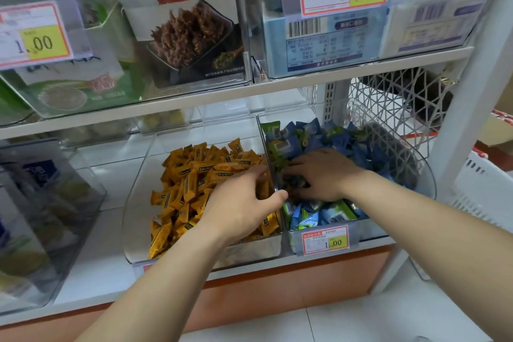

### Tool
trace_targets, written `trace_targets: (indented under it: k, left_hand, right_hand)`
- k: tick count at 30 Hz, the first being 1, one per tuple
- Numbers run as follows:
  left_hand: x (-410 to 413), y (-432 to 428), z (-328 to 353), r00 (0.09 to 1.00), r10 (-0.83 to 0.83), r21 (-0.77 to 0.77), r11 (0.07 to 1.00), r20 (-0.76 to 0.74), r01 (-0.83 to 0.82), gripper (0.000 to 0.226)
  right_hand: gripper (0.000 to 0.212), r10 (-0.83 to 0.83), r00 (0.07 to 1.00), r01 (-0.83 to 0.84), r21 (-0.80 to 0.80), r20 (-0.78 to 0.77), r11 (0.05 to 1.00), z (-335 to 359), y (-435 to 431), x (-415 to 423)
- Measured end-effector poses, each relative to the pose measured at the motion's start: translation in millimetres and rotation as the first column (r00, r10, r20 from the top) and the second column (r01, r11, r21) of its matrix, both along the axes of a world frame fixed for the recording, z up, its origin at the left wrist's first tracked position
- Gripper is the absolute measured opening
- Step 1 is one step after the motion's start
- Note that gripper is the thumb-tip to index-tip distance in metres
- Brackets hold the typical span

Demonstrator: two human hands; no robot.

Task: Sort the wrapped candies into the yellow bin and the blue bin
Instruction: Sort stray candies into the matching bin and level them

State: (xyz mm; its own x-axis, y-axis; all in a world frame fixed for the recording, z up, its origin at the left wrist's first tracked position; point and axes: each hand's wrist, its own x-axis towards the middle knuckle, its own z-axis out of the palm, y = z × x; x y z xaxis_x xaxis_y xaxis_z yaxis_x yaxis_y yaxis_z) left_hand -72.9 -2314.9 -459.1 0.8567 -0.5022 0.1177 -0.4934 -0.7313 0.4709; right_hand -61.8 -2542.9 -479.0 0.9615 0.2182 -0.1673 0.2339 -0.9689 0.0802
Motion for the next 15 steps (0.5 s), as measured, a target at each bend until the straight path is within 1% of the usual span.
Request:
trace_targets:
  k: [2, 4, 6, 9, 11, 12, 13, 14, 15]
  left_hand:
    - [0, 0, 0, 1.0, -0.004, -0.012, 1.0, -0.006, 0.004, 0.07]
    - [0, -1, 0, 1.0, -0.013, -0.023, 1.0, -0.013, 0.013, 0.068]
    - [0, -1, 1, 1.0, -0.011, -0.026, 1.0, -0.018, 0.01, 0.071]
    - [1, -1, 0, 1.0, 0.002, -0.017, 1.0, -0.015, -0.002, 0.077]
    - [1, 0, -1, 1.0, 0.004, -0.018, 1.0, -0.015, -0.004, 0.077]
    - [1, 0, -1, 1.0, 0.002, -0.019, 1.0, -0.014, -0.002, 0.077]
    - [1, 0, 0, 1.0, 0.001, -0.019, 1.0, -0.01, -0.001, 0.076]
    - [1, -1, 0, 1.0, 0.002, -0.017, 1.0, -0.006, -0.002, 0.076]
    - [0, -1, 0, 1.0, 0.002, -0.017, 1.0, -0.005, -0.002, 0.074]
  right_hand:
    - [0.064, -0.048, 0.997, 0.049, -0.019, 0.053, 0.999, 7, -8, -1]
    - [0.058, -0.087, 0.994, 0.091, -0.063, 0.071, 0.994, 15, -14, -3]
    - [0.054, -0.166, 0.985, 0.171, -0.119, 0.047, 0.978, 23, -18, -6]
    - [0.056, -0.307, 0.952, 0.3, -0.208, -0.002, 0.931, 35, -15, -7]
    - [0.046, -0.319, 0.947, 0.316, -0.257, 0.032, 0.913, 39, -6, -4]
    - [0.038, -0.285, 0.956, 0.294, -0.215, 0.075, 0.931, 40, -1, -2]
    - [0.031, -0.225, 0.967, 0.237, -0.093, 0.12, 0.967, 40, 4, 1]
    - [0.026, -0.163, 0.977, 0.149, 0.101, 0.142, 0.984, 38, 9, 3]
    - [0.024, -0.115, 0.988, 0.076, 0.312, 0.106, 0.947, 34, 15, 4]
